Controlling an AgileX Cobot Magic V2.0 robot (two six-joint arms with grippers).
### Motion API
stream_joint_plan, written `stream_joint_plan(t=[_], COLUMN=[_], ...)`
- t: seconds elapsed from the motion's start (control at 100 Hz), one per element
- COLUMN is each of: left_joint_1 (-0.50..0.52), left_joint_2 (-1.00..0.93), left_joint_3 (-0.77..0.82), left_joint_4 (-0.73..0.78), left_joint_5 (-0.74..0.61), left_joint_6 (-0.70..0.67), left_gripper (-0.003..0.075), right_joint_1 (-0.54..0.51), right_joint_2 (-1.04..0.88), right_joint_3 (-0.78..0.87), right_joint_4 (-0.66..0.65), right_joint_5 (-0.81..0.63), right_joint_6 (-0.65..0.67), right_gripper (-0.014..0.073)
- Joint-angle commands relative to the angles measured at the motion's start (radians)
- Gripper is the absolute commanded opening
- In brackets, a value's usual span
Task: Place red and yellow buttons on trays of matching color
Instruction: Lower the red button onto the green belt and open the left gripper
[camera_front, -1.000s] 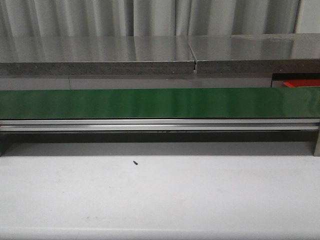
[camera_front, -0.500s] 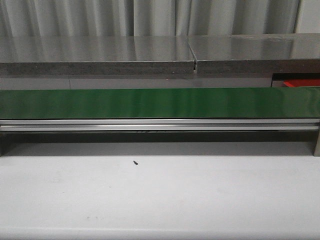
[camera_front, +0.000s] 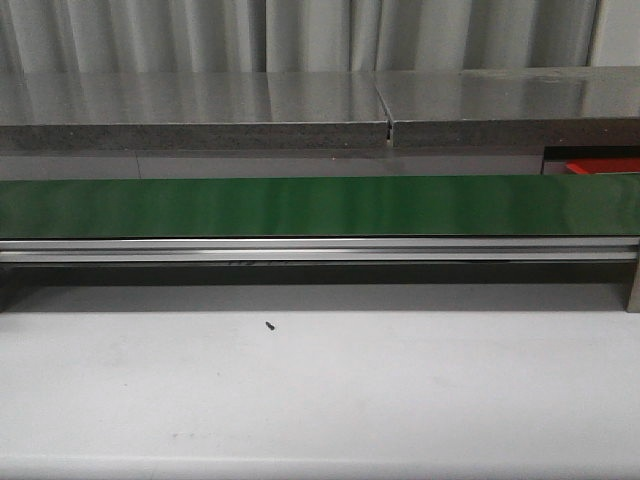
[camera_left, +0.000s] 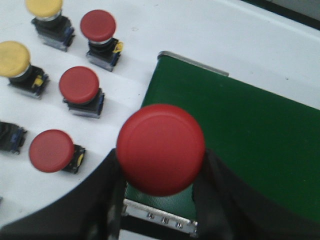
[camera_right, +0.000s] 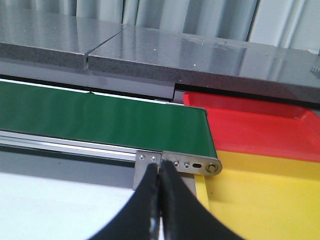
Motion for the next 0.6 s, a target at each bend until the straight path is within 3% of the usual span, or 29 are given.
stream_joint_plan(t=[0.0, 0.2, 0.5, 0.59], left_joint_1=[-0.030, -0.077, -0.093, -0.093], left_joint_2=[0.015, 0.142, 0.204, 0.204], left_joint_3=[-0.080, -0.170, -0.175, -0.175], left_joint_4=[-0.014, -0.014, -0.039, -0.039], left_joint_5=[-0.021, 0.035, 0.044, 0.055], left_joint_6=[0.001, 0.001, 0.001, 0.001], left_gripper=[-0.0018, -0.0018, -0.0017, 0.0024], right_joint_1=[0.004, 0.004, 0.004, 0.004], right_joint_2=[-0.012, -0.012, -0.012, -0.012], right_joint_3=[0.001, 0.001, 0.001, 0.001], right_joint_4=[-0.009, -0.009, -0.009, -0.009], right_joint_5=[-0.078, -0.078, -0.078, -0.078], right_joint_6=[-0.002, -0.002, -0.002, -0.002], right_gripper=[-0.0068, -0.0068, -0.0068, -0.0068])
